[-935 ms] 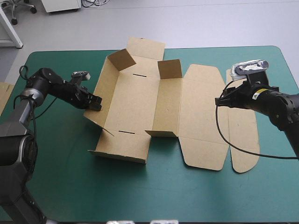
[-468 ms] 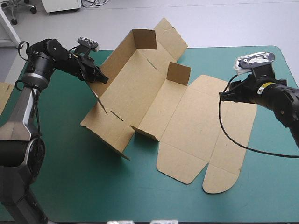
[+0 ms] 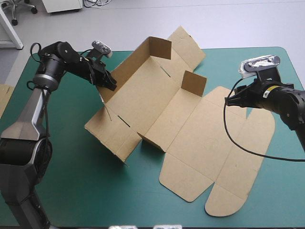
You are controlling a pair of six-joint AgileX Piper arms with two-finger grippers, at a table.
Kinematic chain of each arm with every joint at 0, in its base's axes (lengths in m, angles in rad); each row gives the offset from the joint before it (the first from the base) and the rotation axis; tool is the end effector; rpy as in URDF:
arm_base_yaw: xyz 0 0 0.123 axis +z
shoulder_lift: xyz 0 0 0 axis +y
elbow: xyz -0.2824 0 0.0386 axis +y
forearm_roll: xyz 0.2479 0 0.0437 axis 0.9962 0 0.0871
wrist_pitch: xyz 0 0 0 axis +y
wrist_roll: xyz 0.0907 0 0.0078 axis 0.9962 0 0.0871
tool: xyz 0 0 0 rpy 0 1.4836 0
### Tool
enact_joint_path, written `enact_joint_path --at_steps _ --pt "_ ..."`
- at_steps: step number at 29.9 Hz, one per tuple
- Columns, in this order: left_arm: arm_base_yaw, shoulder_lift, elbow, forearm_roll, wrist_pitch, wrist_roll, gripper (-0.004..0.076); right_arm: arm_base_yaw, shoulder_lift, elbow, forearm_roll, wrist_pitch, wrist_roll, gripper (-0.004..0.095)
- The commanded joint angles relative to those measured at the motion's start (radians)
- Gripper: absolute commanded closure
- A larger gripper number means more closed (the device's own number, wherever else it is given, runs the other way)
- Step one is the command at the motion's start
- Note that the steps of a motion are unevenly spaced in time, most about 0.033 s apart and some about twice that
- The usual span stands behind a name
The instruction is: Fold the box
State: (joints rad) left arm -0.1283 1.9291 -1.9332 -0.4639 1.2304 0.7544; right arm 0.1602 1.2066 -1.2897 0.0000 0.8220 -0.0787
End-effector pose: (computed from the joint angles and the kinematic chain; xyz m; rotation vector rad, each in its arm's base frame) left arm 0.4117 -0.0918 0.3449 1.0255 2.3510 -0.4121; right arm 0.2480 0.0401 0.4094 -0.2649 2.2070 0.0448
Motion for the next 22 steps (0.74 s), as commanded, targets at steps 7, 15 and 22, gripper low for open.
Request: enact_joint_path --at_steps 7,15,22 --pt "-0.077 -0.058 -0.028 -0.027 0.068 0.179 0.0712 -0.006 -0.022 -0.034 -0.047 -0.036 0.033 0.0442" --pt "-0.075 -0.068 -0.037 0.005 0.066 0.385 0.0711 -0.006 -0.022 -0.065 -0.043 -0.045 0.037 0.0442" --pt "-0.103 -0.065 -0.218 0.146 0.066 0.434 0.0711 -0.006 -0.022 -0.084 -0.03 -0.048 0.037 0.0442"
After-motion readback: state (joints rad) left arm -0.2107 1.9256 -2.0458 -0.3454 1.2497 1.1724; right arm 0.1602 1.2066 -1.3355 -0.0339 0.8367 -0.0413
